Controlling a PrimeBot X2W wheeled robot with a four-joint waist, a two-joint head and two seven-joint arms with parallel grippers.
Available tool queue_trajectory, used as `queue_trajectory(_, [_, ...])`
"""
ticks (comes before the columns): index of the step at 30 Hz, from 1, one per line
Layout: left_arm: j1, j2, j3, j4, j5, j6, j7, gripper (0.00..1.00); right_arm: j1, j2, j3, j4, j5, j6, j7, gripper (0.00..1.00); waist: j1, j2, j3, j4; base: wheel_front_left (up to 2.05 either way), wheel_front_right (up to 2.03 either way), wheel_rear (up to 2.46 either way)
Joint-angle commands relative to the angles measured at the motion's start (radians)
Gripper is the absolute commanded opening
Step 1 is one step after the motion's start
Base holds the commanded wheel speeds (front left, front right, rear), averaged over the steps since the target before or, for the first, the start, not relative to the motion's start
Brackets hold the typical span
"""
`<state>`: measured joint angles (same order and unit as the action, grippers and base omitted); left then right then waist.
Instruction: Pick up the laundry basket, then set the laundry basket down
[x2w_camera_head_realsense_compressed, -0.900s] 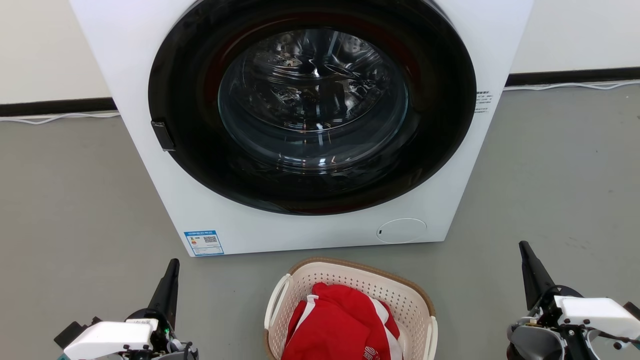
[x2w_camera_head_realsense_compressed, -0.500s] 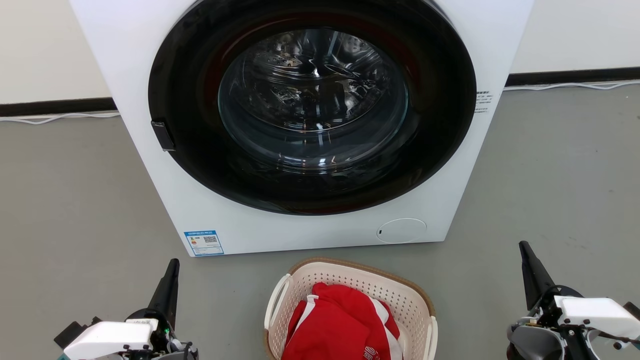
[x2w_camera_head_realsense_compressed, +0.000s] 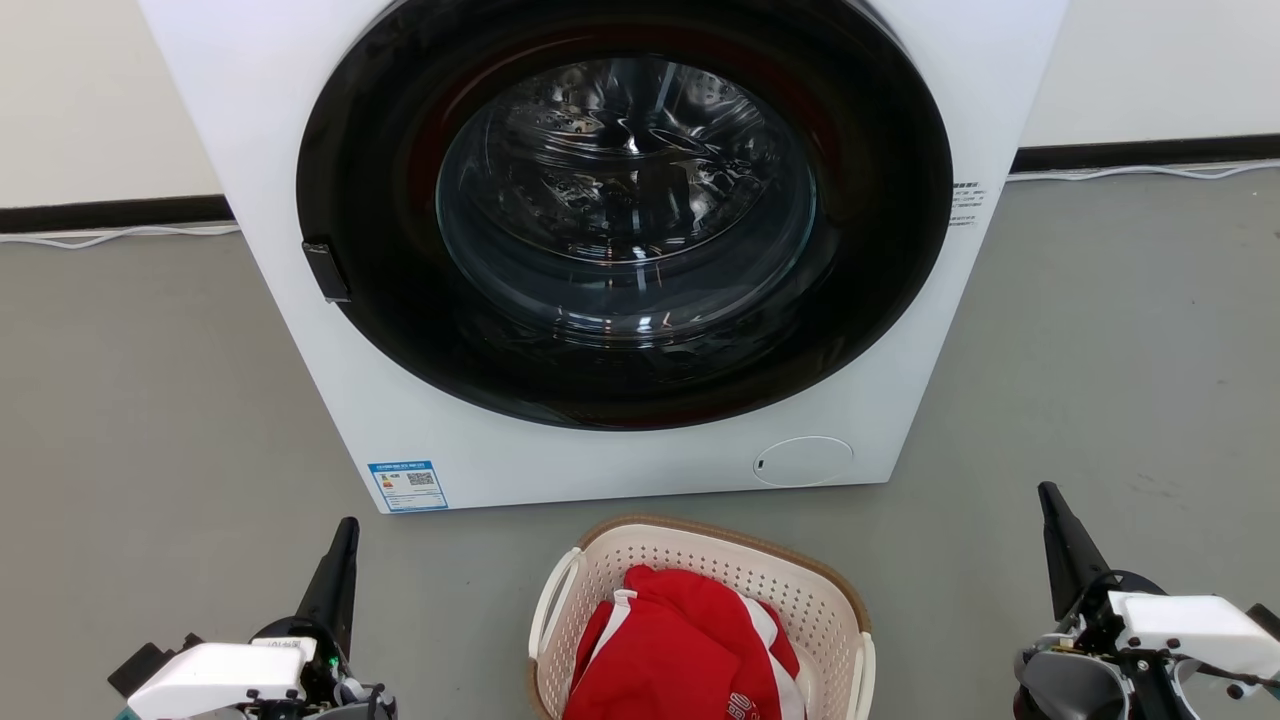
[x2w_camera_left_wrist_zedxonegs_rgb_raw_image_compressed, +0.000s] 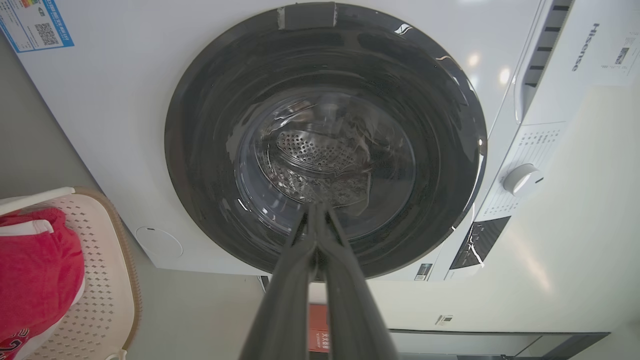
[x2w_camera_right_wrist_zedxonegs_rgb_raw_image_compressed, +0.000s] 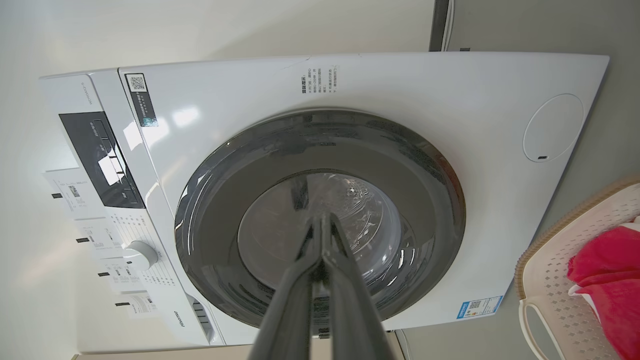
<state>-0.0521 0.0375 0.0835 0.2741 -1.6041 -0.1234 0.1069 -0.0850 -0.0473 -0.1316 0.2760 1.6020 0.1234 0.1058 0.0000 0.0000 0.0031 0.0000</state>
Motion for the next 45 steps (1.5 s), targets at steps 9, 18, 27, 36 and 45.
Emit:
queue_trajectory(9, [-0.056,0.013,0.03,-0.029,-0.005,-0.007,0.006,0.0,-0.023,-0.003,0.018,-0.031,0.007,0.007,0.007,0.0,0.0,0.0,0.0,0.0,0.0,0.0,0.0])
queue_trajectory(18, [-0.056,0.013,0.03,-0.029,-0.005,-0.007,0.006,0.0,-0.023,-0.003,0.018,-0.031,0.007,0.007,0.007,0.0,0.0,0.0,0.0,0.0,0.0,0.0,0.0])
queue_trajectory(27, [-0.056,0.013,0.03,-0.029,-0.005,-0.007,0.006,0.0,-0.023,-0.003,0.018,-0.031,0.007,0.007,0.007,0.0,0.0,0.0,0.0,0.0,0.0,0.0,0.0])
queue_trajectory(36, [0.017,-0.007,-0.003,0.029,0.001,0.0,-0.008,1.0,0.012,0.004,0.007,0.026,-0.002,0.0,-0.004,1.0,0.0001,0.0,0.001,0.0,0.0,0.0,0.0])
queue_trajectory(45, [0.01,-0.005,-0.016,0.013,0.007,0.0,-0.031,1.0,0.009,0.004,0.022,0.007,-0.002,0.0,-0.026,1.0,0.0005,0.0,0.0,-0.001,0.0,0.0,0.0])
